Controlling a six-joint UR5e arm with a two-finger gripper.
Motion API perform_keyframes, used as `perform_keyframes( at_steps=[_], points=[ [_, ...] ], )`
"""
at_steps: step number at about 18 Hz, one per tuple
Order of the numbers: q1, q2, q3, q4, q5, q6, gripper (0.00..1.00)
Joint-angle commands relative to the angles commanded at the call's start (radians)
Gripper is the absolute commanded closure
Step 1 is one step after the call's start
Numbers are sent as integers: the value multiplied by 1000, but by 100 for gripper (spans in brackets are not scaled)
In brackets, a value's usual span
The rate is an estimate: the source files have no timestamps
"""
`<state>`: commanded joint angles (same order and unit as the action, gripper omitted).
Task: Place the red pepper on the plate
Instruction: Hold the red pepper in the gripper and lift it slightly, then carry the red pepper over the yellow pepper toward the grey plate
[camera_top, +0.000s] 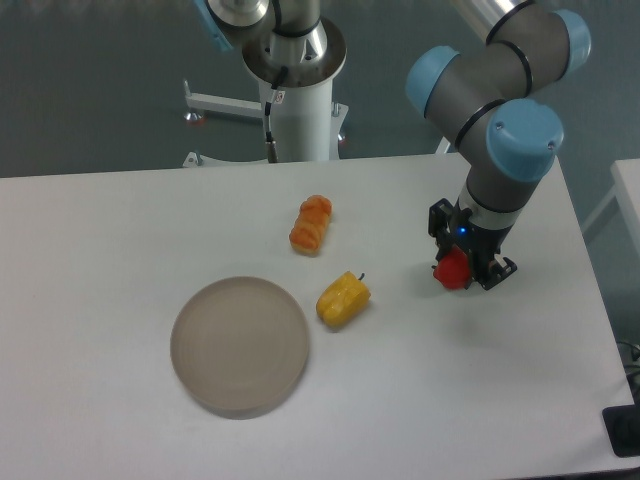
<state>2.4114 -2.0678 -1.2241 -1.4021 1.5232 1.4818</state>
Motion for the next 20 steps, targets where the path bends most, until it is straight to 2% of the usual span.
perform_keyframes(
  at_steps=[3, 7, 13, 17, 20],
  points=[
    [-2, 0, 2, 0, 0, 0, 60],
    [-21, -21, 35, -3, -3, -20, 60],
    [-176, -14, 34, 5, -23, -244, 60],
    [-285, -17, -20, 83, -51, -350, 64],
    [-340, -12, -99, 220, -60, -429, 64]
  ],
)
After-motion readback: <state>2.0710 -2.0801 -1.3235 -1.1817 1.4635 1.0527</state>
